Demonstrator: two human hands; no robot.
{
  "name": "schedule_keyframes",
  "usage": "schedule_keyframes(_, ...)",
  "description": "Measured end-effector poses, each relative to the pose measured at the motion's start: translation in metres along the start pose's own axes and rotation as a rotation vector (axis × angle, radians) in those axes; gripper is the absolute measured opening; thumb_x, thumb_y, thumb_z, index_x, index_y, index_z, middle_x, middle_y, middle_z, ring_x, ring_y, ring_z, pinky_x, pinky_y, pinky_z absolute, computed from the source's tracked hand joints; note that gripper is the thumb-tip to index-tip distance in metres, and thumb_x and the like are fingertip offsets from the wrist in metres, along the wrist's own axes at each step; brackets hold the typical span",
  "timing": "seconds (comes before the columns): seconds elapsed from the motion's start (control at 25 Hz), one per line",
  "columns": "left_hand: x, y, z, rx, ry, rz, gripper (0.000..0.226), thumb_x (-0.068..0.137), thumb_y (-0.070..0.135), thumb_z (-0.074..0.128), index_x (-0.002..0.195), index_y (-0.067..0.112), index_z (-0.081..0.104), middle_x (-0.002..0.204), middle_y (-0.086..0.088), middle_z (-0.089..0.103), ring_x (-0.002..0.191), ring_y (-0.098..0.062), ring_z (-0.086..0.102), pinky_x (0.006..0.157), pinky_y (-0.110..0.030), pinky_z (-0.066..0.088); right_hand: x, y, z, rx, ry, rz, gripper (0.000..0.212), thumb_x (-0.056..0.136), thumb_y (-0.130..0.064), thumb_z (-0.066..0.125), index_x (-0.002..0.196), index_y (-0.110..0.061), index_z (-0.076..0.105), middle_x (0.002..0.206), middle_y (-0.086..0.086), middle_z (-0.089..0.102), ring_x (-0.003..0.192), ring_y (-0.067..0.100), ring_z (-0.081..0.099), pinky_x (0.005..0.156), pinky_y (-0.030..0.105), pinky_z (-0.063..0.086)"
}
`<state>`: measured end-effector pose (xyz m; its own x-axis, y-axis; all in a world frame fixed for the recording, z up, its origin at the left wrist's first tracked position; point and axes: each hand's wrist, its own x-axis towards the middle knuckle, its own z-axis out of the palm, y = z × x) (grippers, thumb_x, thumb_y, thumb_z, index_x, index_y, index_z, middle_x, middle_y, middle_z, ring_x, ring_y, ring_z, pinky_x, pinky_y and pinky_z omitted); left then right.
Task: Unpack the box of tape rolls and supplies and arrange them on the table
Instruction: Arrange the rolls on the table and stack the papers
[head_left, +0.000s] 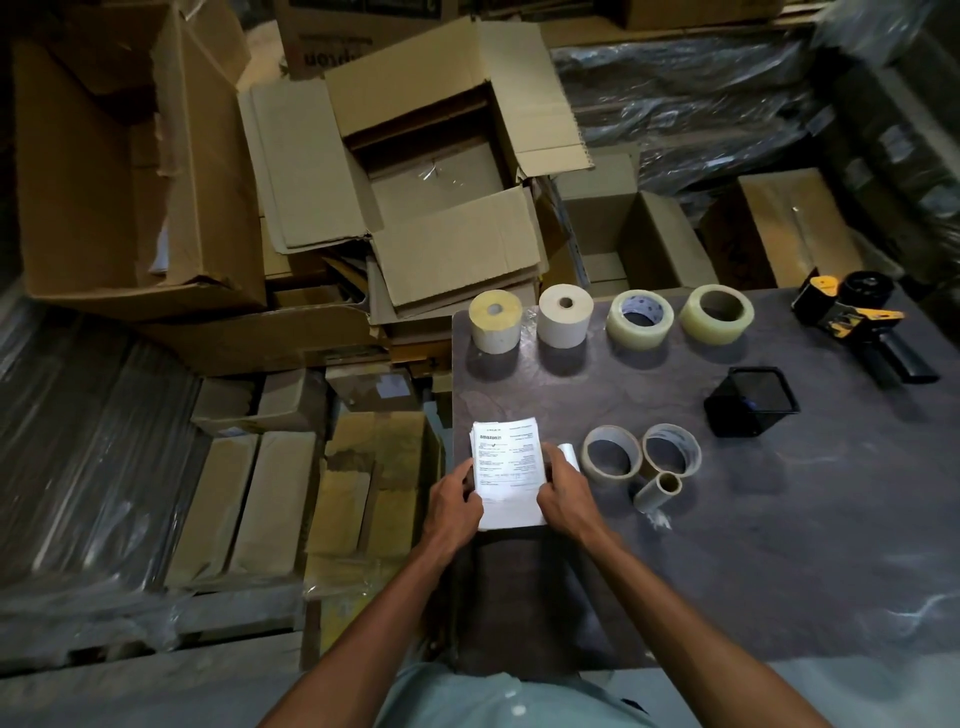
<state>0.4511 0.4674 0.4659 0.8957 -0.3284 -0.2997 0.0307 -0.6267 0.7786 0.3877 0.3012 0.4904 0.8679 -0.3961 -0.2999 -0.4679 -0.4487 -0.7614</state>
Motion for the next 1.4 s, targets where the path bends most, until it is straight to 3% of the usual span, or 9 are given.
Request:
schedule_keyframes(0.16, -0.004, -0.003, 0.003, 0.013, 0.055, -0.008, 0.057, 0.081, 0.012, 0.051, 0.135, 0.03, 0.055, 0.127, 0.005, 0.064, 0.113, -0.013, 0.062, 0.092, -0.036, 0.057, -0.006, -0.001, -0.01, 0.039, 0.024, -0.04, 0.051, 0.077, 0.002, 0.044, 0.121, -0.023, 0.052, 0.114, 0.005, 0.063, 0.102, 0.021, 0.06, 0.087, 0.035, 0.051)
schedule_keyframes(0.32, -0.015, 0.013, 0.008, 0.037, 0.139, -0.024, 0.053, 0.082, 0.002, 0.056, 0.132, 0.018, 0.059, 0.122, 0.0, 0.061, 0.109, -0.015, 0.058, 0.082, -0.021, 0.048, -0.017, 0.002, -0.014, 0.075, 0.017, -0.089, 0.052, 0.078, 0.004, 0.041, 0.121, -0.023, 0.051, 0.114, -0.001, 0.063, 0.102, 0.015, 0.061, 0.085, 0.031, 0.052)
schedule_keyframes(0.44, -0.026, 0.024, 0.019, 0.003, 0.136, -0.003, 0.049, 0.086, 0.001, 0.06, 0.132, 0.015, 0.058, 0.125, -0.001, 0.058, 0.11, -0.017, 0.058, 0.083, -0.02, 0.048, -0.025, 0.008, -0.019, 0.099, 0.024, -0.093, 0.055, 0.079, 0.008, 0.042, 0.129, -0.015, 0.05, 0.115, -0.005, 0.059, 0.104, 0.012, 0.059, 0.086, 0.024, 0.047)
schedule_keyframes(0.56, -0.037, 0.033, 0.036, -0.034, 0.113, 0.008, 0.049, 0.086, 0.001, 0.062, 0.132, 0.015, 0.059, 0.124, -0.001, 0.059, 0.105, -0.016, 0.059, 0.079, -0.015, 0.049, -0.031, 0.017, -0.025, 0.112, 0.03, -0.074, 0.056, 0.083, 0.006, 0.043, 0.137, -0.008, 0.047, 0.124, 0.007, 0.06, 0.111, 0.02, 0.059, 0.094, 0.033, 0.05)
schedule_keyframes(0.72, -0.058, 0.049, 0.065, -0.055, 0.081, 0.04, 0.045, 0.085, 0.002, 0.064, 0.128, 0.018, 0.062, 0.118, -0.001, 0.064, 0.098, -0.016, 0.064, 0.088, -0.027, 0.055, -0.048, 0.034, -0.036, 0.082, 0.029, -0.085, 0.053, 0.086, 0.005, 0.046, 0.136, -0.007, 0.051, 0.126, 0.007, 0.061, 0.114, 0.019, 0.057, 0.094, 0.02, 0.041)
schedule_keyframes(0.92, -0.083, 0.053, 0.101, -0.079, 0.048, 0.05, 0.043, 0.083, 0.005, 0.064, 0.123, 0.018, 0.065, 0.112, -0.003, 0.07, 0.102, -0.016, 0.067, 0.094, -0.031, 0.055, -0.071, 0.072, -0.057, 0.037, -0.015, -0.154, 0.05, 0.085, 0.0, 0.049, 0.134, -0.012, 0.054, 0.128, 0.008, 0.061, 0.115, 0.019, 0.057, 0.102, 0.034, 0.045)
schedule_keyframes(1.04, -0.099, 0.056, 0.118, -0.084, 0.023, 0.063, 0.043, 0.082, 0.004, 0.065, 0.123, 0.019, 0.066, 0.112, -0.002, 0.071, 0.103, -0.01, 0.067, 0.095, -0.029, 0.055, -0.086, 0.091, -0.071, 0.029, 0.009, -0.168, 0.049, 0.086, -0.002, 0.049, 0.134, -0.011, 0.053, 0.131, 0.007, 0.06, 0.118, 0.016, 0.055, 0.106, 0.034, 0.043)
schedule_keyframes(1.2, -0.12, 0.067, 0.145, -0.087, -0.006, 0.087, 0.04, 0.084, 0.005, 0.065, 0.122, 0.017, 0.067, 0.106, 0.001, 0.071, 0.095, -0.009, 0.068, 0.092, -0.028, 0.056, -0.113, 0.117, -0.094, 0.037, 0.01, -0.132, 0.041, 0.091, -0.006, 0.051, 0.131, -0.016, 0.054, 0.125, -0.001, 0.058, 0.113, 0.009, 0.053, 0.102, 0.025, 0.042)
schedule_keyframes(1.4, -0.159, 0.087, 0.194, -0.096, -0.088, 0.098, 0.037, 0.085, 0.007, 0.064, 0.12, 0.019, 0.069, 0.104, 0.002, 0.073, 0.087, -0.008, 0.069, 0.082, -0.016, 0.056, -0.161, 0.159, -0.137, 0.036, 0.035, -0.131, 0.036, 0.089, -0.011, 0.052, 0.125, -0.017, 0.058, 0.123, 0.005, 0.064, 0.111, 0.017, 0.06, 0.1, 0.037, 0.049)
